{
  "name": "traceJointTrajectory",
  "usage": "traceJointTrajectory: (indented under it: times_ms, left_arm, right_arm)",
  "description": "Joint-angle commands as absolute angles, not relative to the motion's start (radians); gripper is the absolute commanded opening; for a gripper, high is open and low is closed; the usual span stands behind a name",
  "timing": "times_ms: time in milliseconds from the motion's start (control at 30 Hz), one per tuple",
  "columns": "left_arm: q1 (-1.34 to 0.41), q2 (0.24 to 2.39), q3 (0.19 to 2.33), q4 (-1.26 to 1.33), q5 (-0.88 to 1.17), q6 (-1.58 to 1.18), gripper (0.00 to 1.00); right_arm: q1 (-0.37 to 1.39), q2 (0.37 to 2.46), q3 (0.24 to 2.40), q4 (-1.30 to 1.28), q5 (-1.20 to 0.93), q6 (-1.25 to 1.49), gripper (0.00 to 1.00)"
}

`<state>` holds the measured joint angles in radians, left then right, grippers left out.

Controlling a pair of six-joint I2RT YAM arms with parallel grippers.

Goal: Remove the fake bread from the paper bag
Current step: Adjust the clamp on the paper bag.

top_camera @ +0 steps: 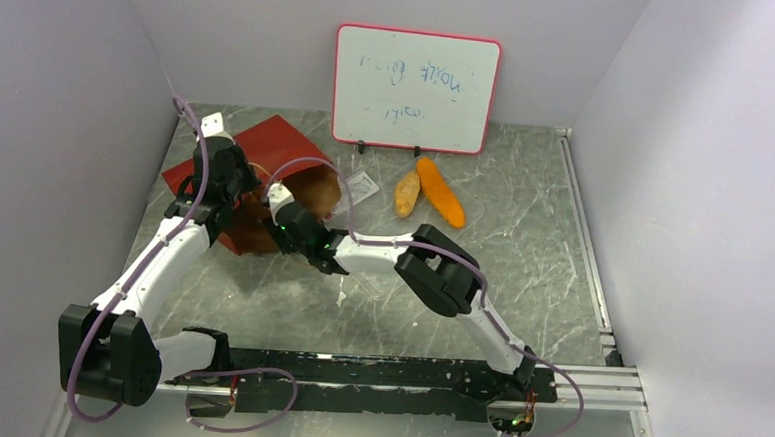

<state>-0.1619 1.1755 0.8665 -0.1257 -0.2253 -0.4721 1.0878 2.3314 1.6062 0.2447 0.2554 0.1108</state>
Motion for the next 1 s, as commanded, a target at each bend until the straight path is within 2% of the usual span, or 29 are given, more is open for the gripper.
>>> traceJointTrajectory:
  times_ms: [0, 267, 467, 667, 967]
  left_arm:
    - [-0.172, 1.151, 0.863, -0.132, -0.231, -0.477, 0.07]
    - [-0.172, 1.16, 0.873, -0.138, -0.242, -0.476, 0.07]
    - [-0.175, 1.149, 0.863, -0.143, -0.245, -0.478, 0.07]
    - [-0.176, 1.148, 0.87, -0.153, -0.253, -0.473, 0.07]
    - [-0.177, 1.153, 0.872, -0.151, -0.262, -0.45, 0.07]
  right_arm:
    - [1.089, 2.198, 1.523, 0.285, 0.246, 0.198, 0.0]
    - [1.089, 2.071, 1.398, 0.313, 0.226, 0.265, 0.0]
    - [1.088, 2.053, 1.377, 0.327, 0.198, 0.277, 0.01]
    - [1.057, 2.011, 1.359, 0.314, 0.108, 0.441, 0.03]
    - [1.057, 1.783, 1.068, 0.361, 0.086, 0.548, 0.06]
